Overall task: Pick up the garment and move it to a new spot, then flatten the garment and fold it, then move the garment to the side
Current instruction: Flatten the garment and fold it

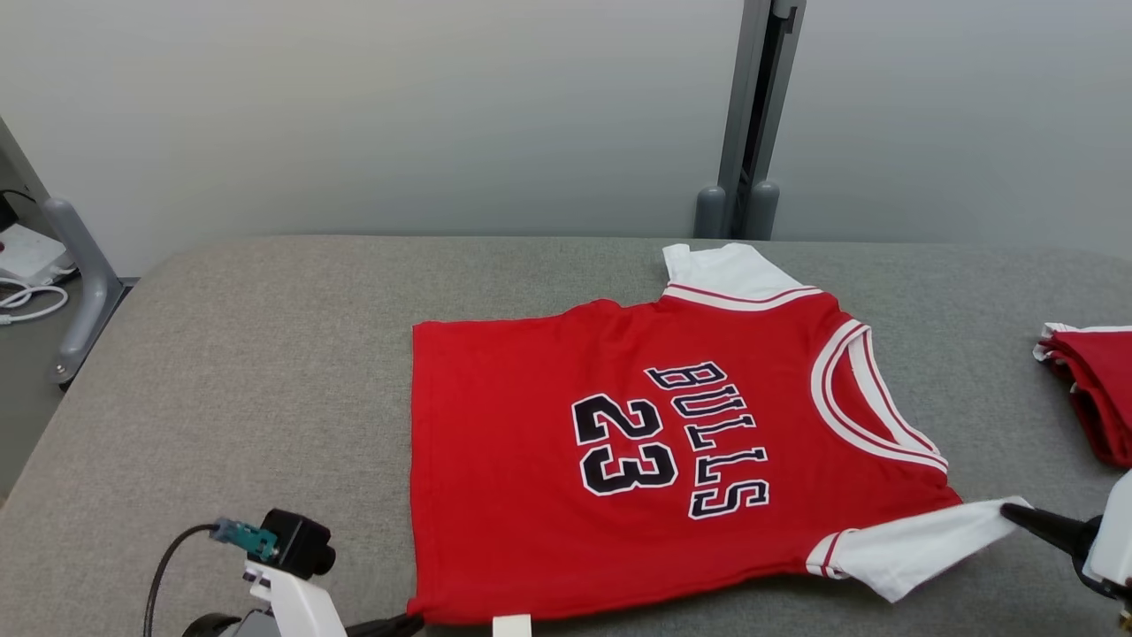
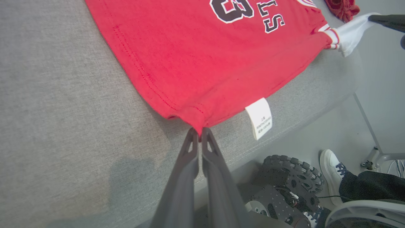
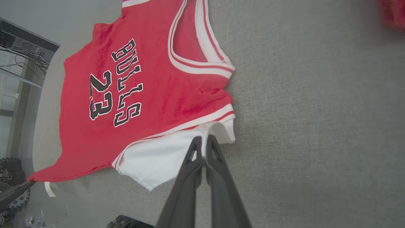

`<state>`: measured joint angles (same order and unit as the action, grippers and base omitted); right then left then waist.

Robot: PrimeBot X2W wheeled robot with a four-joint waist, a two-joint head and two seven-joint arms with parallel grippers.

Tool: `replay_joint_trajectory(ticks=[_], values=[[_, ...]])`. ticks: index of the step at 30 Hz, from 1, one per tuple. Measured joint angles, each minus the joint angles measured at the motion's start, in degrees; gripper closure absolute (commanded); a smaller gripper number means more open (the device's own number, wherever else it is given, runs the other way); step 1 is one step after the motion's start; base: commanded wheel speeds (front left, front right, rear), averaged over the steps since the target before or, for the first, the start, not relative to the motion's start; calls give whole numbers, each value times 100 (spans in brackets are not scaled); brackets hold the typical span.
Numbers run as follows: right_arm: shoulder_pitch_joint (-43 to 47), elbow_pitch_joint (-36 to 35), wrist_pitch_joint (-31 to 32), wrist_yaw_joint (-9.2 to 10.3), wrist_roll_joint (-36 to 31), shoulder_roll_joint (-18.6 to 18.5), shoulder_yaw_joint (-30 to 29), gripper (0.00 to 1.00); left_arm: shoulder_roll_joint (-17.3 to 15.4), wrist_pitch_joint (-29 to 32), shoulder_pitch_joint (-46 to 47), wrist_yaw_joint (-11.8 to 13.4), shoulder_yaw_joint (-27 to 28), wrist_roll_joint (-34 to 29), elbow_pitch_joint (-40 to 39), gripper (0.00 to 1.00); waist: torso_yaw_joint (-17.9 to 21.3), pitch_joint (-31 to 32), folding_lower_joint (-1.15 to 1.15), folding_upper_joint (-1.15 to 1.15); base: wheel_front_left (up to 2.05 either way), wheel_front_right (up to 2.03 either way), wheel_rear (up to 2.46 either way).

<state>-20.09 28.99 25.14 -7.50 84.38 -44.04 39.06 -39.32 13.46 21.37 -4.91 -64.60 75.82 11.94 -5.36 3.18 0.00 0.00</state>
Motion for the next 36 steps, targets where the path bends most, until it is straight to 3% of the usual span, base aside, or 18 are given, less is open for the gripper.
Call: replay_joint_trajectory(ticks=[7,16,36], values=[[-551,14,-194,1,-254,157,-69,100,35,327,426,-15,322,476,-26,100,-14,-313,0,0,0,0,0],[-1294,379,-208,1,-460,394,-88,100,298,593,949,-42,499,627,455,100,-48,-774,0,0,0,0,0],[-2081,790,-945,1,-832,657,257,100,970,378,1461,-222,679,704,1448,100,-195,-1376,0,0,0,0,0]])
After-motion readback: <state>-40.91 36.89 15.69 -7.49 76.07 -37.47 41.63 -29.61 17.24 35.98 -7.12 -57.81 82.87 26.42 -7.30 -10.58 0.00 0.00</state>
